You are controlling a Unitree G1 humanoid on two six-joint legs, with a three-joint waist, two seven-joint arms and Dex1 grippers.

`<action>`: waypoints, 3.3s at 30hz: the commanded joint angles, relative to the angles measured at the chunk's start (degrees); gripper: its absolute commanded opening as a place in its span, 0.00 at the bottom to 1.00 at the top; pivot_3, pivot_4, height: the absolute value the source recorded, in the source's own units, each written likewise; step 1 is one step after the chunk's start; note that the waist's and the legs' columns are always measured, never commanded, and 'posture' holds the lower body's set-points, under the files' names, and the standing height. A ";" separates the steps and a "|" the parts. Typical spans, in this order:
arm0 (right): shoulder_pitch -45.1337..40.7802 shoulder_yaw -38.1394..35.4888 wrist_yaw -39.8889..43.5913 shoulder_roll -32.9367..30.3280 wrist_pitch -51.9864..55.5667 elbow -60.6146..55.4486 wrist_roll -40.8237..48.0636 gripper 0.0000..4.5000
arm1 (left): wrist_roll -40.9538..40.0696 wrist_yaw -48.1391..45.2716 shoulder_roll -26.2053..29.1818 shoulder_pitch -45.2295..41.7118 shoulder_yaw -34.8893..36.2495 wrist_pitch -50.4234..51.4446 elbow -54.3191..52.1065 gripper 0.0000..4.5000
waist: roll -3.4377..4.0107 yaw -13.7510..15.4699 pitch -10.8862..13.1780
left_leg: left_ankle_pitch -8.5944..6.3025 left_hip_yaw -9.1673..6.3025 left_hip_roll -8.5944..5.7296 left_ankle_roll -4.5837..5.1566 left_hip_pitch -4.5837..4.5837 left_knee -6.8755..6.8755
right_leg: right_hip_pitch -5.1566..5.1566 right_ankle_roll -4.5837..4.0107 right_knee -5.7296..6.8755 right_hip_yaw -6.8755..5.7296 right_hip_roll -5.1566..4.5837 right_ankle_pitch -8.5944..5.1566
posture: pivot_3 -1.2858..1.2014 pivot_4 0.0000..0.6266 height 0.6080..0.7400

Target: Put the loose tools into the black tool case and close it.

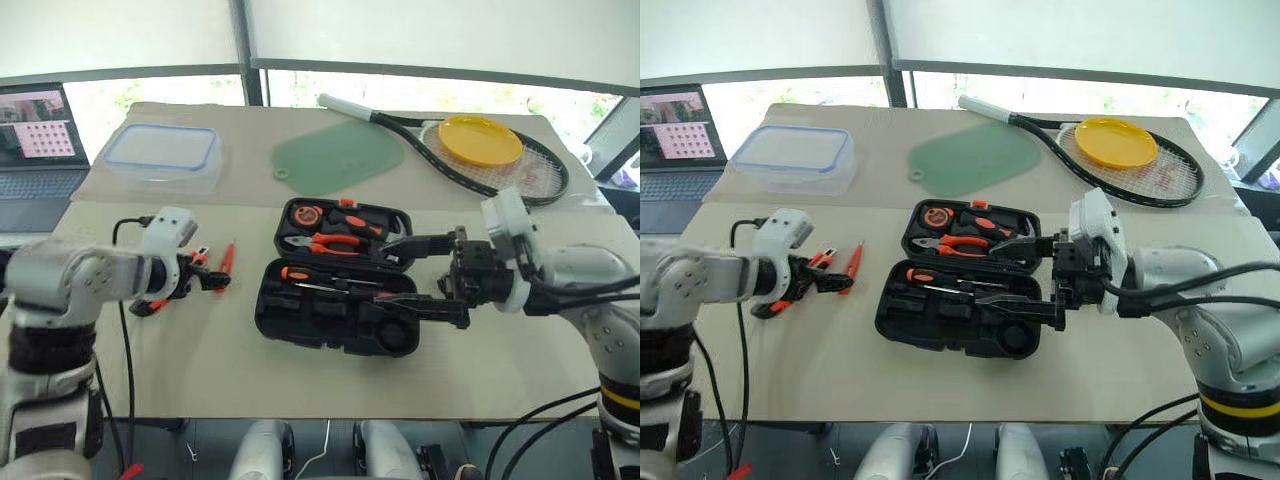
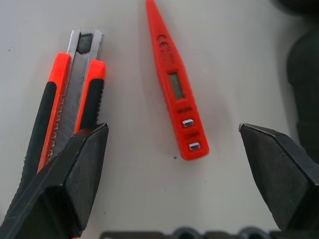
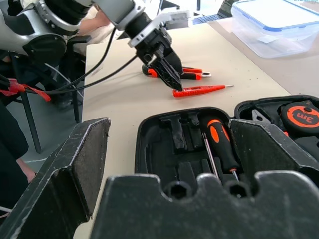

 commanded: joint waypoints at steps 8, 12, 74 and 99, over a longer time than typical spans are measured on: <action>2.29 -2.62 -6.45 0.29 -1.68 -6.11 3.14 0.99 | 4.93 -2.93 -5.14 -11.02 -10.26 -0.21 15.54 1.00 | -0.03 0.37 0.02 | 0.02 0.01 -0.04 -0.02 -0.01 0.02 | 0.01 0.03 0.00 0.00 -0.01 0.00 | 0.52 0.24 0.99; 3.23 -3.22 -8.08 -0.08 -1.97 -7.28 4.14 1.00 | 6.47 -5.35 -5.24 -11.12 -13.17 -1.28 17.60 0.76 | -0.01 0.46 0.00 | 0.02 0.01 -0.04 -0.01 0.02 0.02 | 0.02 0.03 0.03 0.03 -0.01 0.00 | 0.52 0.24 0.99; 16.82 -13.93 -21.00 -9.75 -2.17 -14.28 17.53 1.00 | 45.03 -74.28 -12.01 -19.62 -41.33 -69.14 25.62 0.20 | -0.16 1.09 0.11 | -0.35 -0.08 -0.01 0.73 -0.61 1.00 | -0.01 0.42 -0.09 -0.02 -0.05 0.08 | 0.52 0.24 0.99; 18.53 -15.63 -20.67 -11.20 -1.39 -13.27 18.61 1.00 | 27.06 -62.04 -11.12 -2.44 -20.69 -75.59 19.54 0.01 | -0.14 0.60 0.10 | -0.35 -0.06 -0.01 0.73 -0.59 1.03 | 0.01 0.46 -0.05 -0.03 -0.12 0.08 | 0.52 0.24 0.99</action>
